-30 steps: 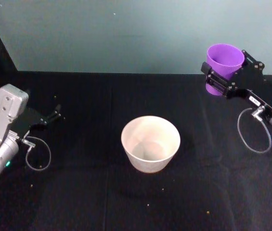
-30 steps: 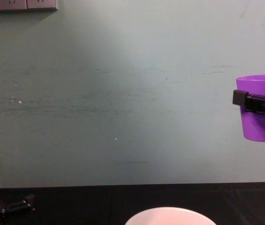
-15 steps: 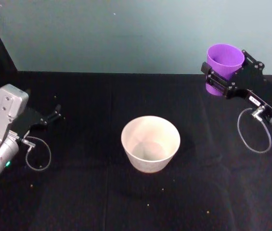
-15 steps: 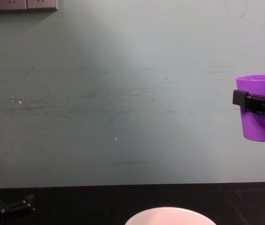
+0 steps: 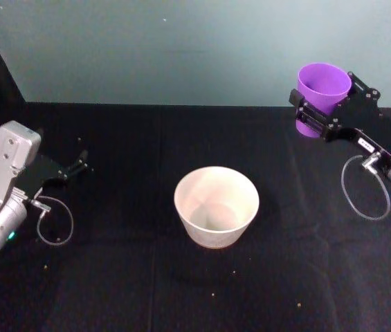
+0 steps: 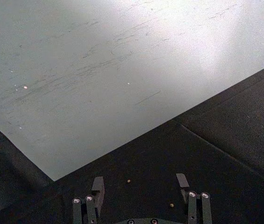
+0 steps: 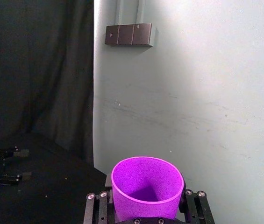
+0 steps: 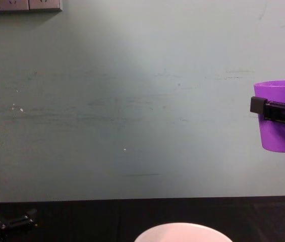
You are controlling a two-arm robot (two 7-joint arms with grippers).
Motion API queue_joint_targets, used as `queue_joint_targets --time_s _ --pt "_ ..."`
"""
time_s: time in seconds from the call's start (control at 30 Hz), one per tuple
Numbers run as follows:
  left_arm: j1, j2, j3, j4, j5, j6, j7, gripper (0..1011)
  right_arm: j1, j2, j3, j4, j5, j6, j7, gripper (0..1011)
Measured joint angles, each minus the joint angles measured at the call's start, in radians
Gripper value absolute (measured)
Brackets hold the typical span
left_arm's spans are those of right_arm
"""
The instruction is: Pick up the cup and pour the mung beans from the cup into the bowl.
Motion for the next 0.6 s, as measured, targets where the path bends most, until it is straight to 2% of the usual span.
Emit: queue_joint_targets --time_s 0.6 --pt "0.0 0.0 0.0 0.0 0.0 0.0 0.0 1000 0.0 0.0 0.0 0.0 0.0 0.0 0.0 754"
